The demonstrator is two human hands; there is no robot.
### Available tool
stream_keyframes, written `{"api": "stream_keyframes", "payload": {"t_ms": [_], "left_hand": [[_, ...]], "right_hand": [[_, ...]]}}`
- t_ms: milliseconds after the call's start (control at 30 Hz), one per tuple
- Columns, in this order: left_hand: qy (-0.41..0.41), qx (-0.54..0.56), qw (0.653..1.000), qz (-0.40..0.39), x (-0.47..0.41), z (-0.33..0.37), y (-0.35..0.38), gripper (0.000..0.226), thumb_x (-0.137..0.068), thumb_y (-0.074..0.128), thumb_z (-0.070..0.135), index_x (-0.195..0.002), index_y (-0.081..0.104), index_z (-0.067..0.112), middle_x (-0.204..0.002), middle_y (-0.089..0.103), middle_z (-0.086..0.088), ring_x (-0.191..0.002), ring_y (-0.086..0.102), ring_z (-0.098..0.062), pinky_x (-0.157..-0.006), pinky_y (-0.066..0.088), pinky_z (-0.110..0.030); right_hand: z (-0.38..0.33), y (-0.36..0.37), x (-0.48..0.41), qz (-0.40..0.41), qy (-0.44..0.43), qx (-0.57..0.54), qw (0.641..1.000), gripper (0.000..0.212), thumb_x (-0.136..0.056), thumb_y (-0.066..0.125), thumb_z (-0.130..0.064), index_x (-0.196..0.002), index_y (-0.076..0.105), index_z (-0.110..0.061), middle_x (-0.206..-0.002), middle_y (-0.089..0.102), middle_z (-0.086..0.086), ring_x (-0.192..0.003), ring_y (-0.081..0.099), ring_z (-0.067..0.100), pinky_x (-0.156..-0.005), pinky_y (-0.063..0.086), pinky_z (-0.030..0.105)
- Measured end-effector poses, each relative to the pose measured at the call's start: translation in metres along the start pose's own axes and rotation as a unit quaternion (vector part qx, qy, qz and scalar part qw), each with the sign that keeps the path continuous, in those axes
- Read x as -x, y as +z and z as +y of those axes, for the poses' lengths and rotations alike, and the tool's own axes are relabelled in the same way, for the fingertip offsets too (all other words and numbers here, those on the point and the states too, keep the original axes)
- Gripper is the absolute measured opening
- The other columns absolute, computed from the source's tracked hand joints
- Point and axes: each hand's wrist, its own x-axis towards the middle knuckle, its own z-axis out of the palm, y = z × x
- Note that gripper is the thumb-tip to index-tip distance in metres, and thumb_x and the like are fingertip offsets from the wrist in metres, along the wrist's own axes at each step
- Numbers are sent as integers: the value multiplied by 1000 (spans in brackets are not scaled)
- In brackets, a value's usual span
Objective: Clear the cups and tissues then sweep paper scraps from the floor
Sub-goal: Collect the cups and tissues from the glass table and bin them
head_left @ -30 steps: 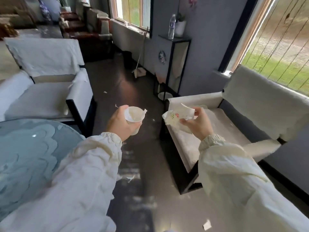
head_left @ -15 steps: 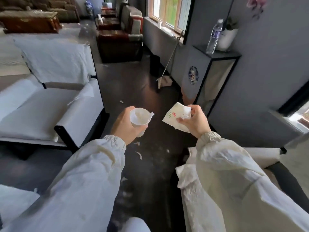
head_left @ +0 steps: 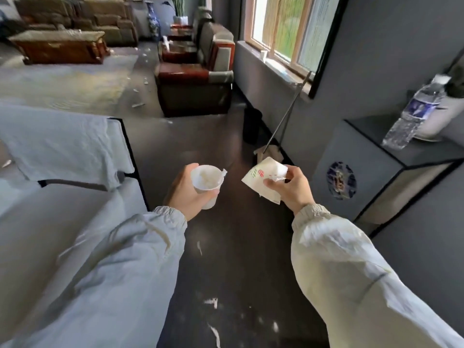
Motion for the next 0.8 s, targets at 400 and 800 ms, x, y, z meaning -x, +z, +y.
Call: {"api": "stream_keyframes", "payload": {"t_ms": [400, 800], "left_hand": [[8, -25, 1000, 9, -423, -28, 116, 76, -68, 81, 38, -132, 42, 24, -116, 48, 8, -104, 47, -12, -86, 36, -25], [-25, -79, 996, 17, -808, -54, 179, 78, -68, 83, 34, -132, 45, 14, -125, 55, -6, -113, 52, -24, -94, 39, -30]], "right_hand": [[7, 56, -427, 2, 11, -21, 1000, 59, -76, 78, -20, -127, 48, -13, -110, 58, -2, -89, 60, 12, -60, 49, 17], [-7, 129, -810, -46, 46, -3, 998, 55, -78, 76, -9, -126, 48, -9, -106, 57, -2, -100, 59, 16, -86, 51, 28]]}}
